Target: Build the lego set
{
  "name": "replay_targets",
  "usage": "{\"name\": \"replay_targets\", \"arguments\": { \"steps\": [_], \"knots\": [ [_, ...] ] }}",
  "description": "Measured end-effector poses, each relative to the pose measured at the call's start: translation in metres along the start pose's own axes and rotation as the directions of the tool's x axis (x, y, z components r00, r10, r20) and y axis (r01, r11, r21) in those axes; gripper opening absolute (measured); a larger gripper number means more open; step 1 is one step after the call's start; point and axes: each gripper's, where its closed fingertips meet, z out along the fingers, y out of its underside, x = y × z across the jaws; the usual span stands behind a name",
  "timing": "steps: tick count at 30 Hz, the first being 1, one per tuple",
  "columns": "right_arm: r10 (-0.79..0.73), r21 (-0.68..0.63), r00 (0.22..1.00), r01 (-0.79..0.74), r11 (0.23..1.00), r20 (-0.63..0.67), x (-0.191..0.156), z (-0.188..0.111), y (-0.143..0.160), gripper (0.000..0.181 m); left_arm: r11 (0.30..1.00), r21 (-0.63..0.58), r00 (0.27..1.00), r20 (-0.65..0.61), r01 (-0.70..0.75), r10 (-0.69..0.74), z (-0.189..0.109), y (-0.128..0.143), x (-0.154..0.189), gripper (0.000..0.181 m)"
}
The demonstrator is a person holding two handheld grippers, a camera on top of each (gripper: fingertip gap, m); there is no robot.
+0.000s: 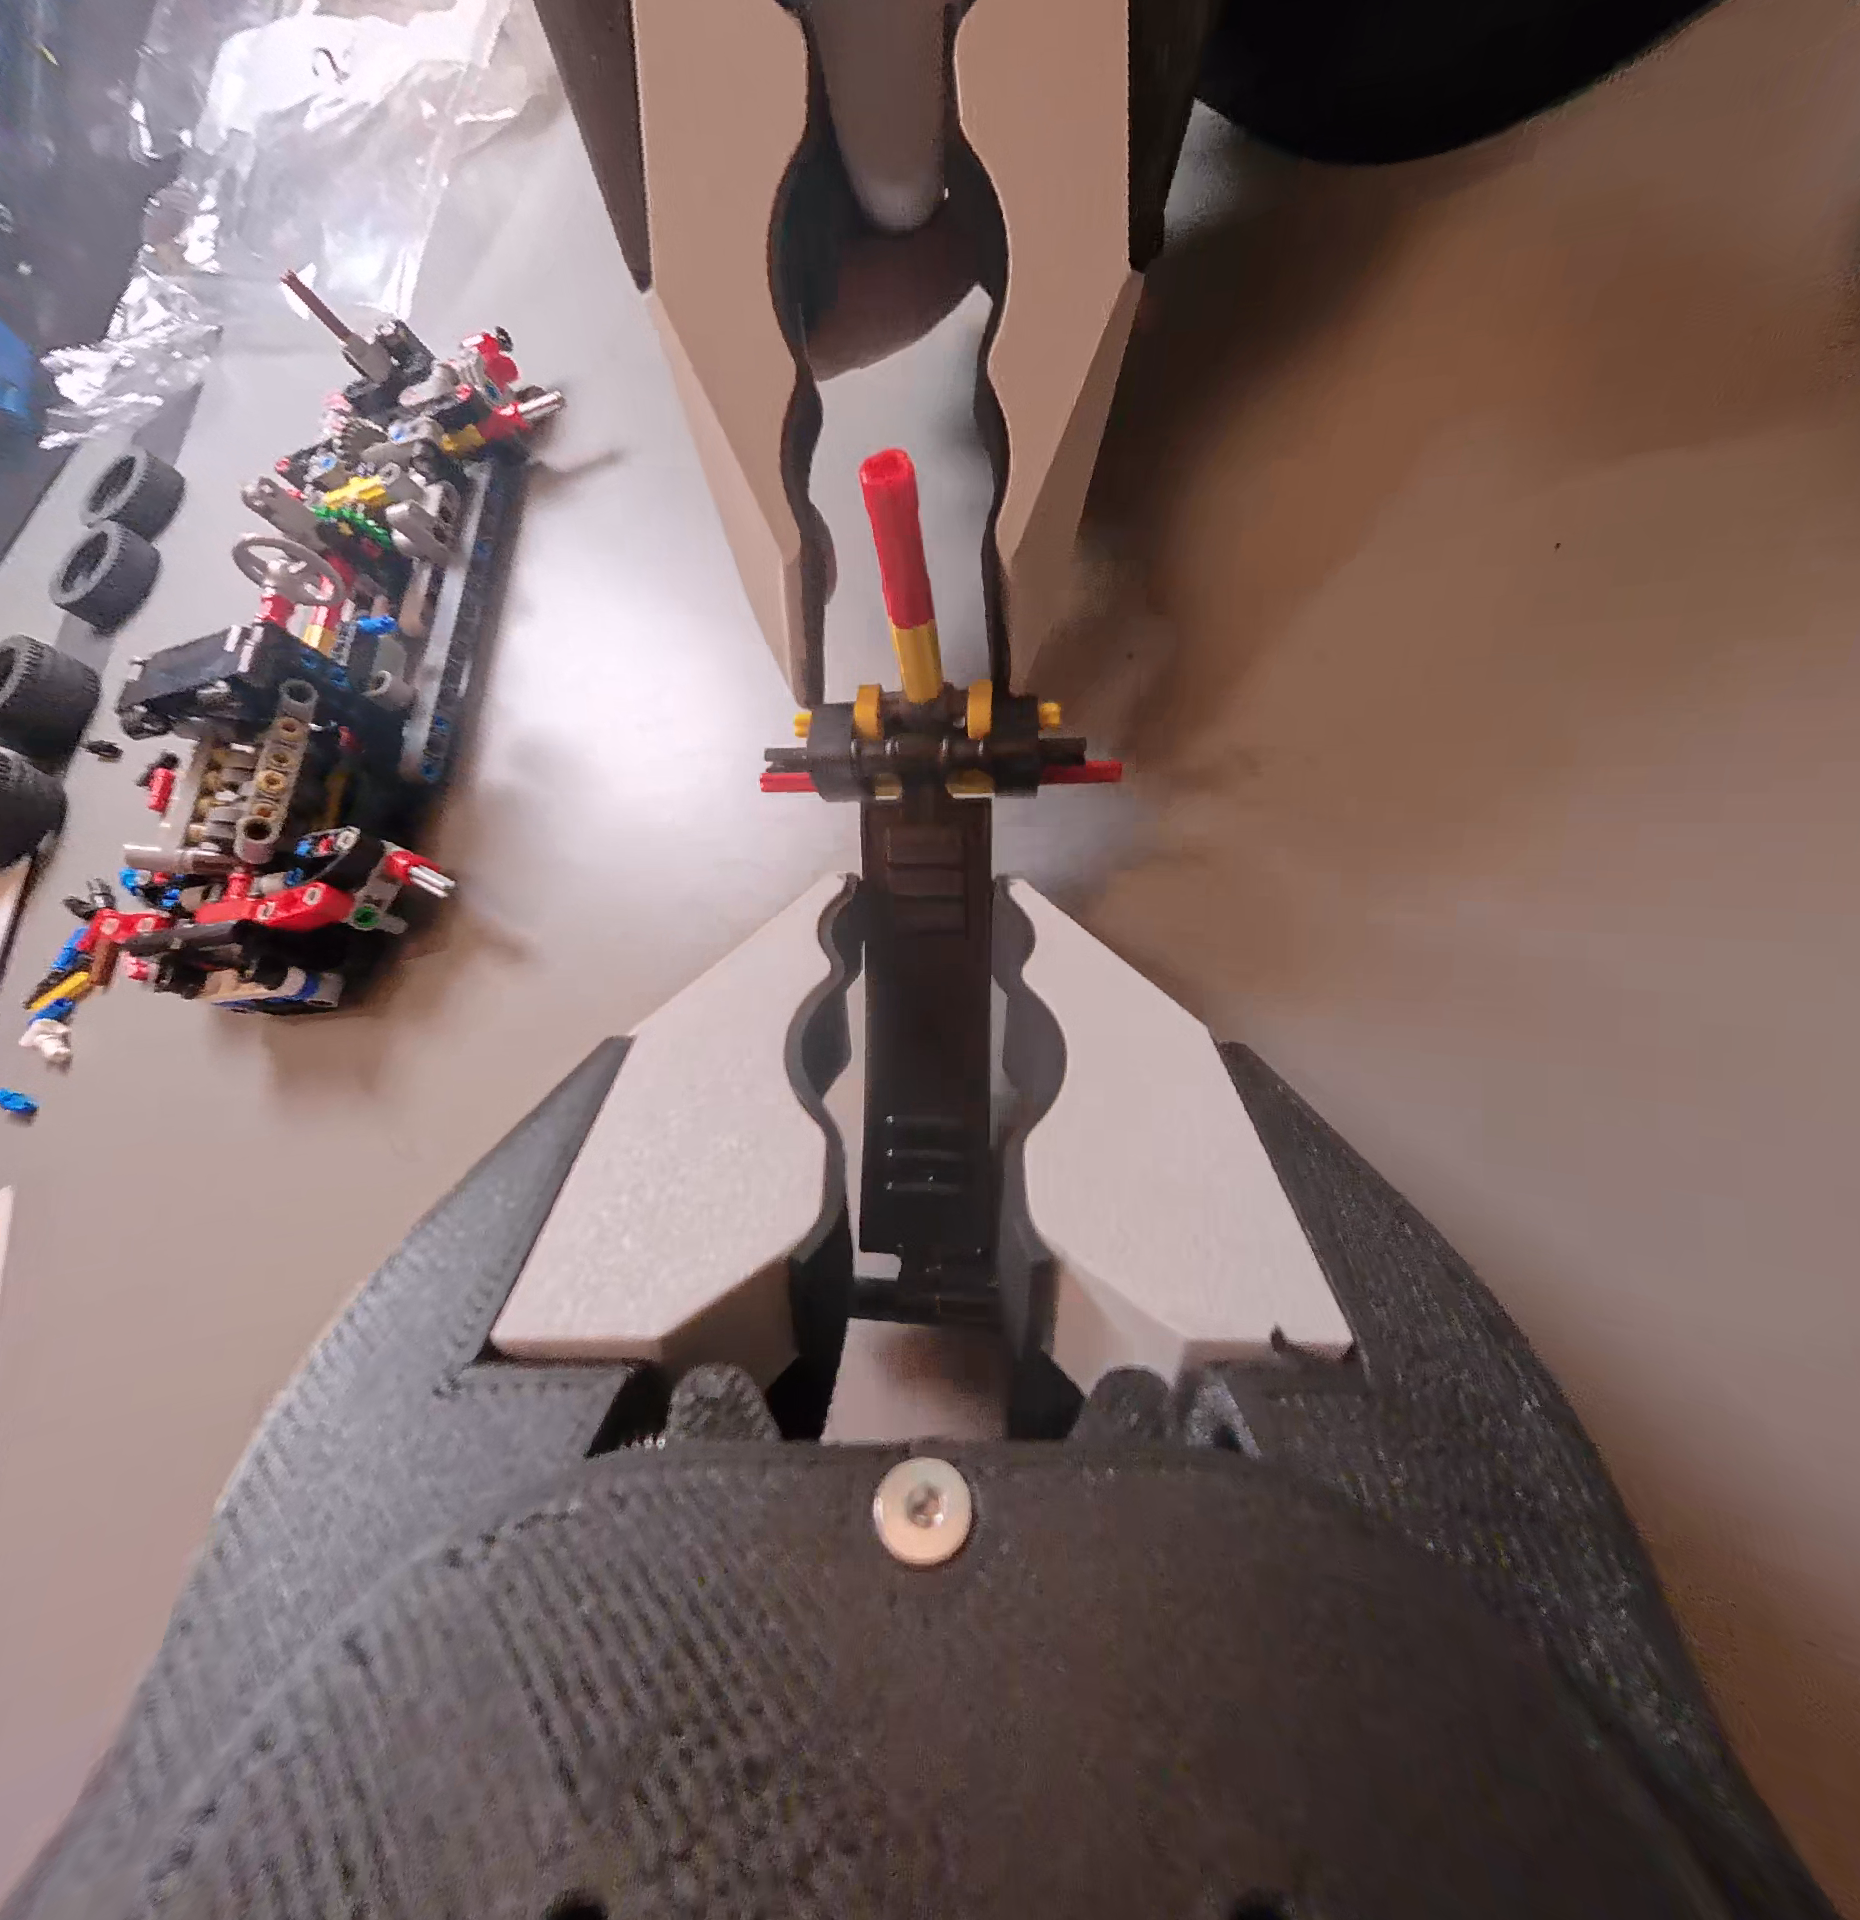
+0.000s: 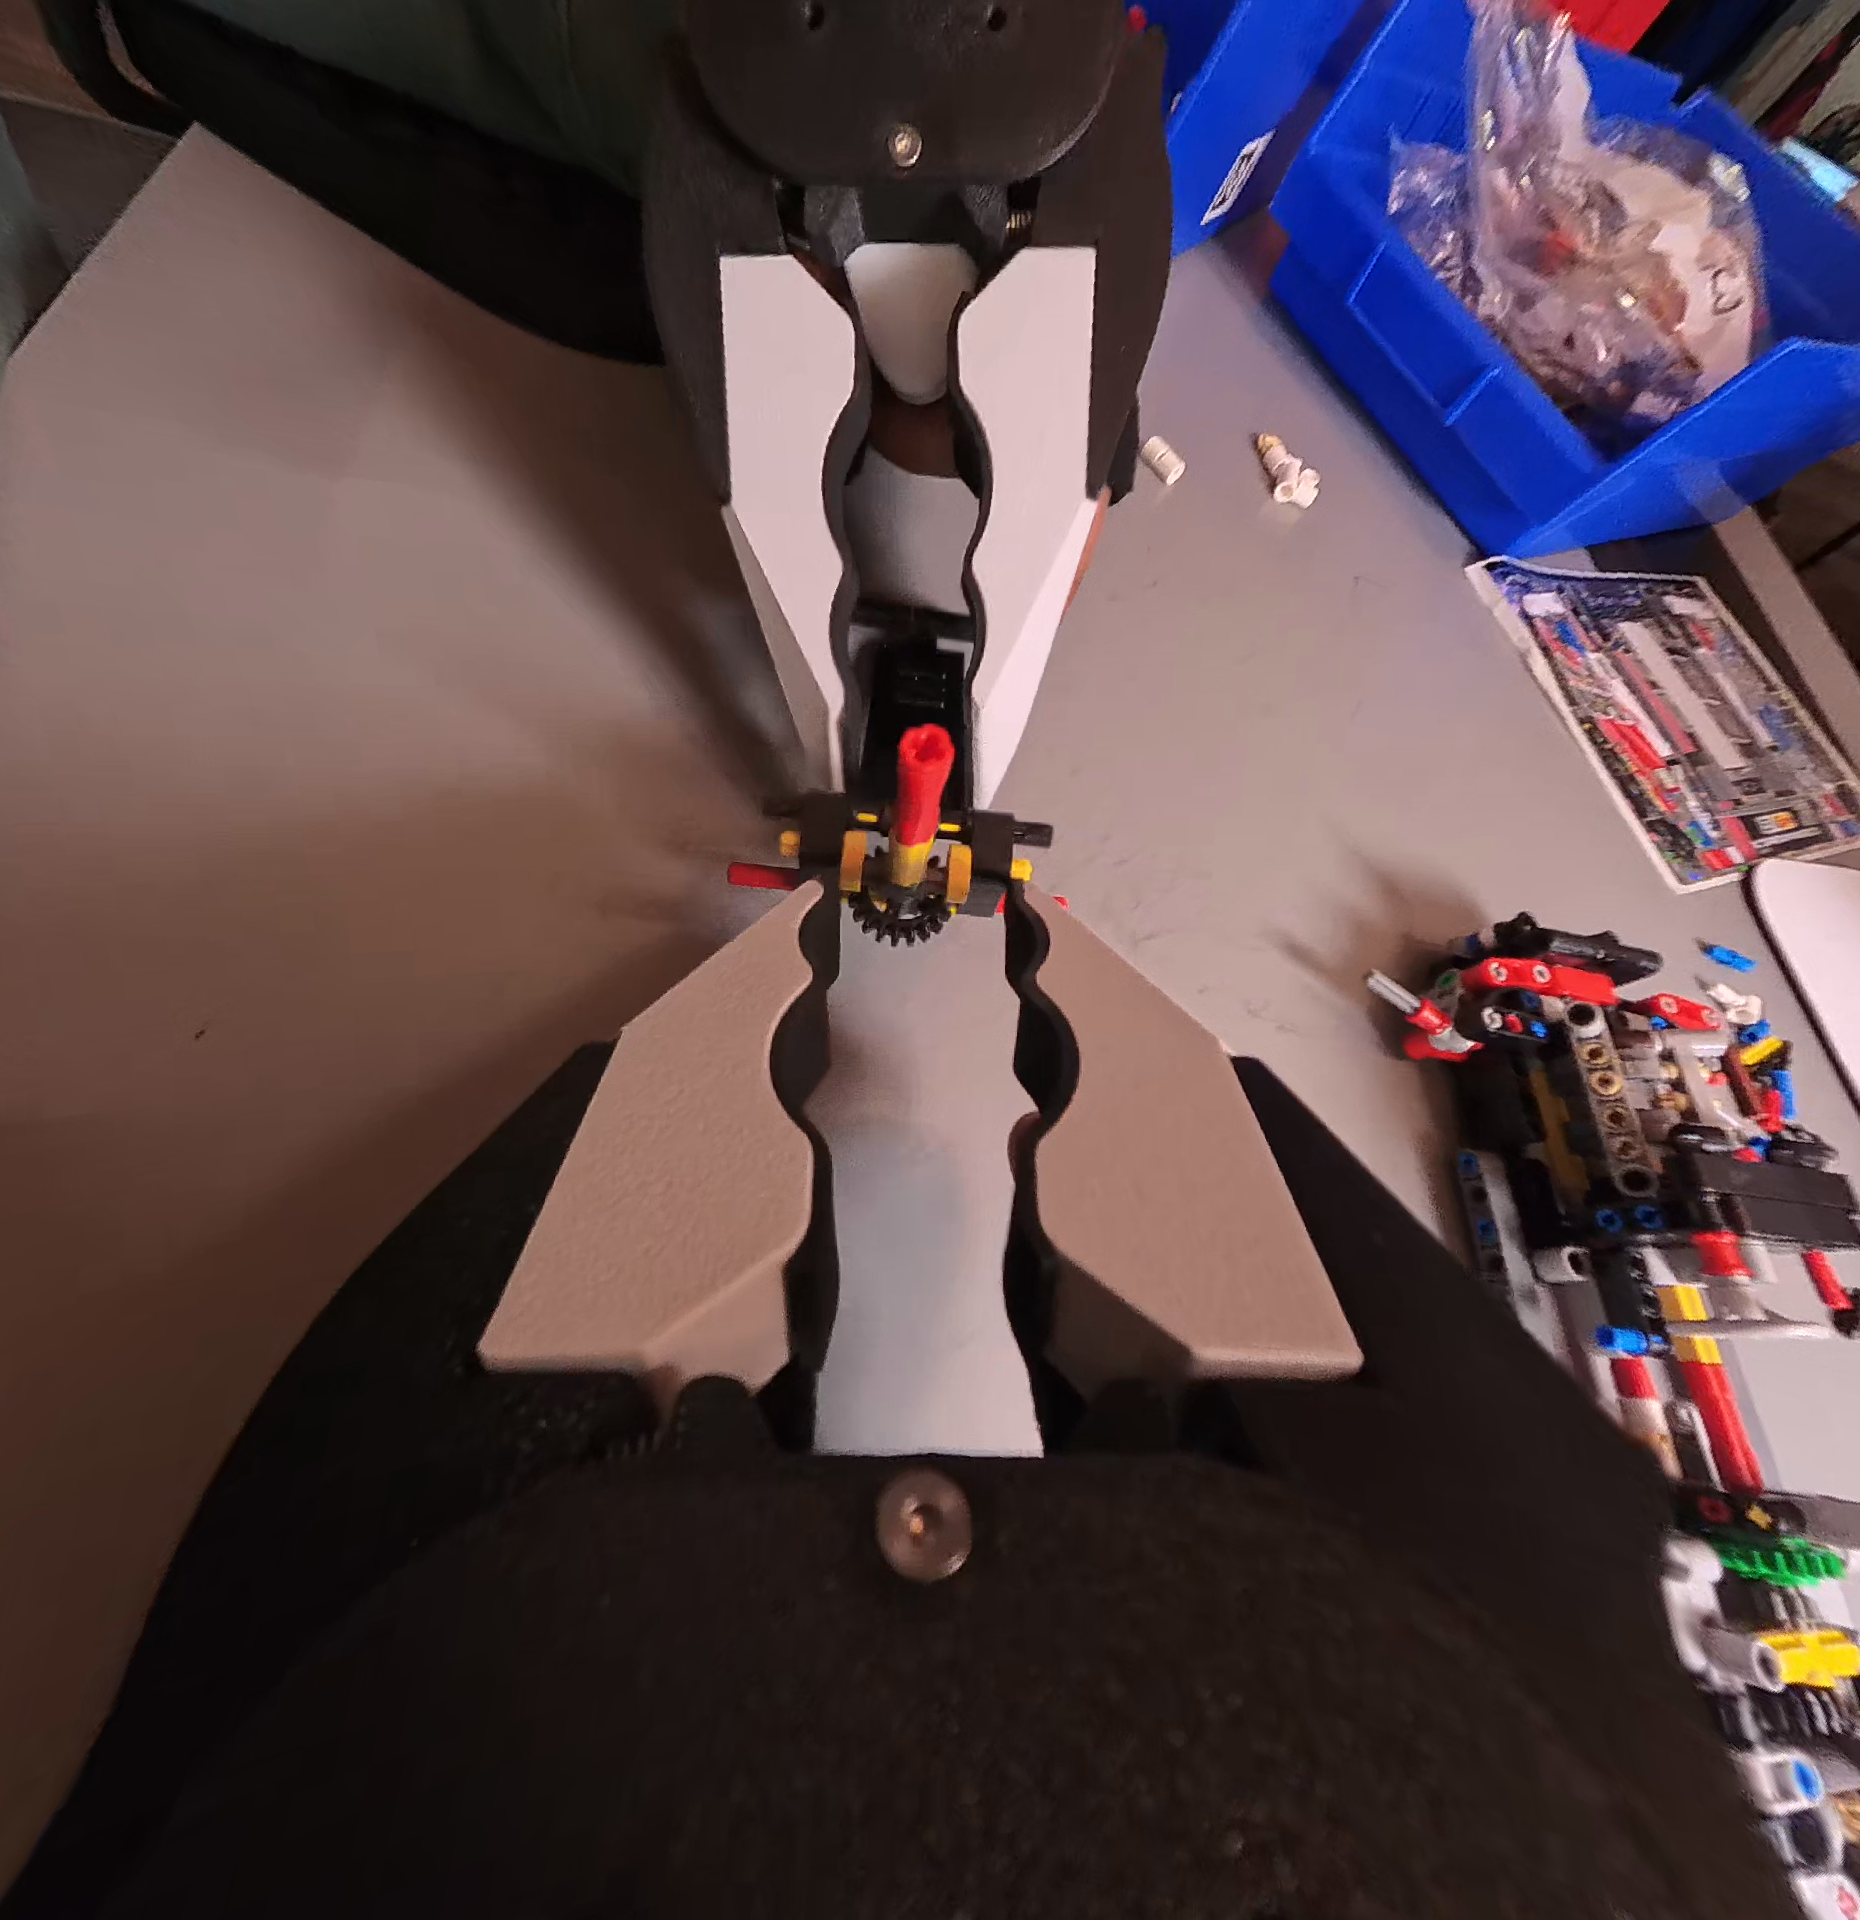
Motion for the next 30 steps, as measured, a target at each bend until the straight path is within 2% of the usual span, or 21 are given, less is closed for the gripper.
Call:
{"name": "replay_targets", "arguments": {
  "steps": [11, 18, 20, 30],
  "knots": [
    [-0.039, 0.039, 0.998, 0.041, 0.998, -0.053, 0.006, -0.003, -0.007, 0.028, 0.999, 0.015, 0.996, 0.070, -0.052, 0.051, -0.002, -0.005, -0.008, 0.022],
    [-0.044, 0.051, 0.996, 0.048, 0.998, -0.075, 0.010, -0.004, -0.008, 0.027, 0.999, 0.030, 0.995, 0.088, -0.039, 0.037, -0.002, -0.004, -0.012, 0.022],
    [-0.044, 0.066, 0.996, 0.049, 0.997, -0.083, 0.011, -0.005, -0.009, 0.021, 0.999, 0.033, 0.995, 0.095, -0.026, 0.023, -0.002, -0.003, -0.014, 0.022],
    [-0.017, 0.043, 0.999, 0.019, 0.999, -0.038, 0.008, -0.003, -0.003, 0.028, 0.999, 0.023, 0.995, 0.094, -0.030, 0.027, 0.000, 0.000, -0.014, 0.022]
  ]
}}
